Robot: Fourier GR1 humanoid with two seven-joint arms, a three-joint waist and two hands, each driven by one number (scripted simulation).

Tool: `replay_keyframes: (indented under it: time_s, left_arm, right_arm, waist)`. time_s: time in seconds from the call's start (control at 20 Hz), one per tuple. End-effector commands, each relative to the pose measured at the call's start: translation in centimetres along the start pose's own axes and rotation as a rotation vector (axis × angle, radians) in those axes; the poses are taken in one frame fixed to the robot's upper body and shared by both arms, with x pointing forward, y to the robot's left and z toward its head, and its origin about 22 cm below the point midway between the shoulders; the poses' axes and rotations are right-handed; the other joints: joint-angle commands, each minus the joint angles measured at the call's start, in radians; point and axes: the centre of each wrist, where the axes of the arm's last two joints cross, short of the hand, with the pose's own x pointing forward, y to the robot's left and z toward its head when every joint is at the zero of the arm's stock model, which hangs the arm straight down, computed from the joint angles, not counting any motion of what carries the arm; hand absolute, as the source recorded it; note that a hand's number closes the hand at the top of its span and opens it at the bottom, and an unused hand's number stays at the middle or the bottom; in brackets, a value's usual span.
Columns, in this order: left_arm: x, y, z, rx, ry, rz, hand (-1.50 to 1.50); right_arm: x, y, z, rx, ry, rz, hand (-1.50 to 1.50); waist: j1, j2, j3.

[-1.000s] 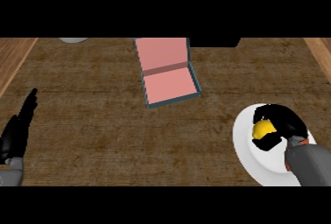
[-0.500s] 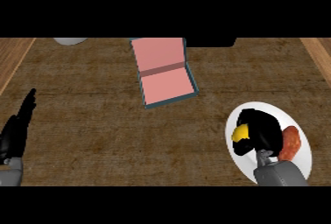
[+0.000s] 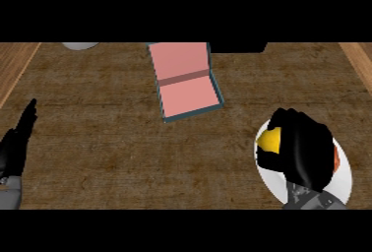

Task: Pick the lemon from the plate and place it in the cardboard box

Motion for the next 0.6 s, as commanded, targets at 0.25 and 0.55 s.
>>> replay_keyframes:
  time_s: [0.25, 0.55]
  left_arm:
    - [-0.3, -2.1, 0.6, 0.003, -0.017, 0.021, 0.00]
    - [2.3, 0.2, -1.5, -0.004, -0.022, -0.010, 0.00]
  right_arm:
    - [6.2, -3.8, -2.6, -0.056, -0.149, -0.143, 1.50]
    - [11.5, -5.7, -5.5, -0.051, -0.147, -0.308, 1.50]
  waist:
    - [0.016, 0.006, 0.001]
    - [0.025, 0.007, 0.002]
